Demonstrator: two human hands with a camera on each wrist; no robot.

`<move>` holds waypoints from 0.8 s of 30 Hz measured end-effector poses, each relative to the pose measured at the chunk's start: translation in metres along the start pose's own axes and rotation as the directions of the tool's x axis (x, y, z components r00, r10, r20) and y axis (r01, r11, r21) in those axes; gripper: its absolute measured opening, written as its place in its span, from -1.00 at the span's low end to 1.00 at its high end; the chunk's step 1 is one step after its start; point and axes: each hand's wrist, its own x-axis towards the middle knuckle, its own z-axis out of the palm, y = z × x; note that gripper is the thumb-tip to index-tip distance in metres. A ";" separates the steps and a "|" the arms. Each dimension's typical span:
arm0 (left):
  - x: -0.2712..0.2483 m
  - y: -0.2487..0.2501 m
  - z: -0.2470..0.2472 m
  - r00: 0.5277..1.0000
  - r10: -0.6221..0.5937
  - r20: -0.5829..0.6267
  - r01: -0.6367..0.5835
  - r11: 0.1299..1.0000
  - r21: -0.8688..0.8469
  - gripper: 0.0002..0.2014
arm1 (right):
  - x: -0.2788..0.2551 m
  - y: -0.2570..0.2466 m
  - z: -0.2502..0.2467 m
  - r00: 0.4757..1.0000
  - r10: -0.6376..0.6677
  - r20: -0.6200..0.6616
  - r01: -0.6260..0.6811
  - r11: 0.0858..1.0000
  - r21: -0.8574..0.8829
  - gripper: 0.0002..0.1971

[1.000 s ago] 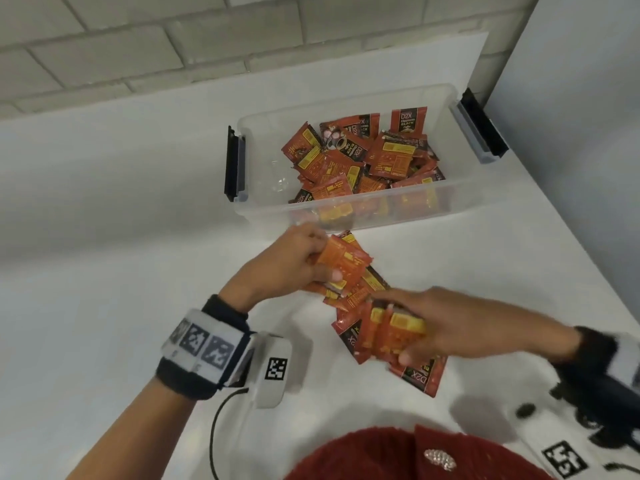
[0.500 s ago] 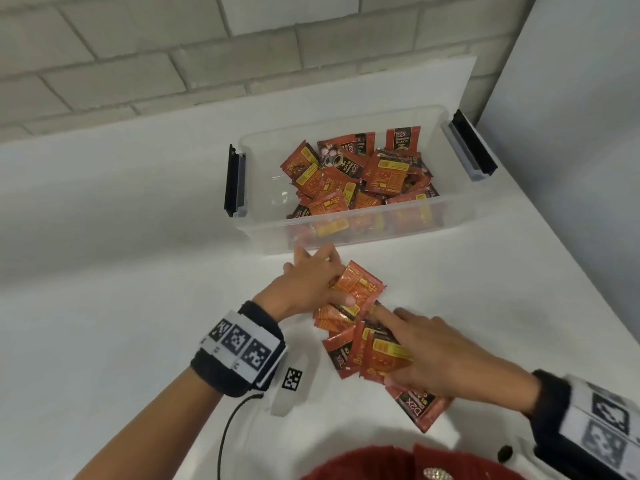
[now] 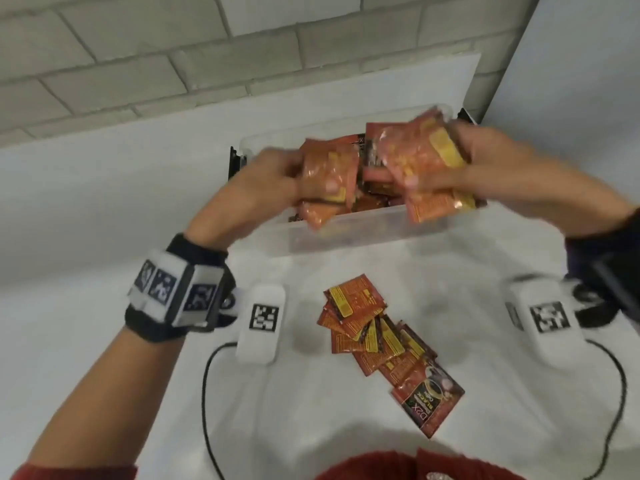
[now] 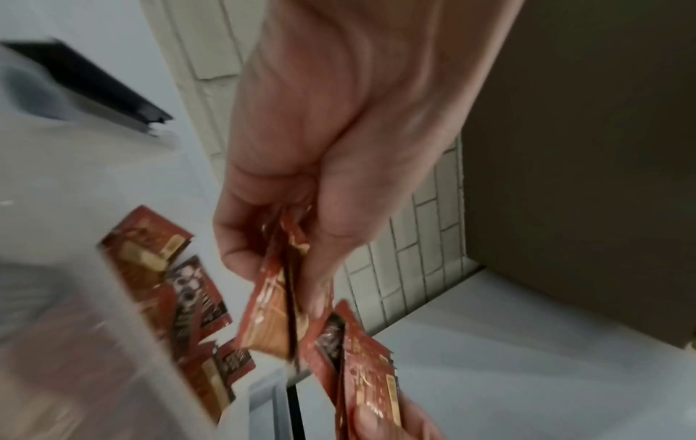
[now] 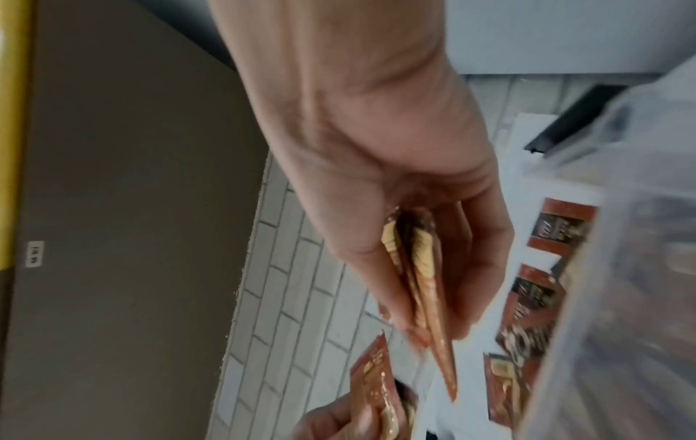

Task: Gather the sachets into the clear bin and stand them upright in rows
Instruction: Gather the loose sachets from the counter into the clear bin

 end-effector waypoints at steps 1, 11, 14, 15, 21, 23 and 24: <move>0.012 0.004 -0.002 0.998 0.013 -0.055 -0.012 1.000 0.006 -0.71 | 0.013 -0.002 -0.003 0.998 0.005 -0.056 -0.005 1.000 -0.009 -0.52; 0.058 -0.020 0.020 0.985 -0.122 -0.121 0.163 0.881 0.444 -0.41 | 0.067 0.040 -0.007 0.990 0.095 -0.107 -0.136 0.857 -0.497 -0.12; 0.038 -0.025 0.020 0.976 0.097 -0.196 0.024 0.842 0.538 -0.33 | 0.048 0.039 -0.012 0.985 -0.012 -0.173 -0.101 0.768 -0.632 -0.20; 0.028 -0.025 0.022 0.966 0.193 -0.174 -0.080 0.858 0.507 -0.40 | 0.036 0.036 -0.011 0.981 -0.060 -0.185 -0.077 0.756 -0.650 -0.28; -0.017 -0.048 0.053 0.933 0.230 0.278 -0.318 0.889 0.329 -0.49 | -0.074 0.039 0.039 0.967 0.159 0.198 0.009 0.759 -0.651 -0.42; -0.017 -0.065 0.064 0.895 0.107 0.434 -0.296 0.869 0.396 -0.45 | -0.103 0.060 0.061 0.908 0.290 0.303 0.067 0.612 -0.788 -0.36; -0.016 -0.072 0.070 0.866 0.039 0.498 -0.296 0.843 0.449 -0.42 | -0.114 0.070 0.070 0.898 0.308 0.314 0.105 0.542 -0.834 -0.34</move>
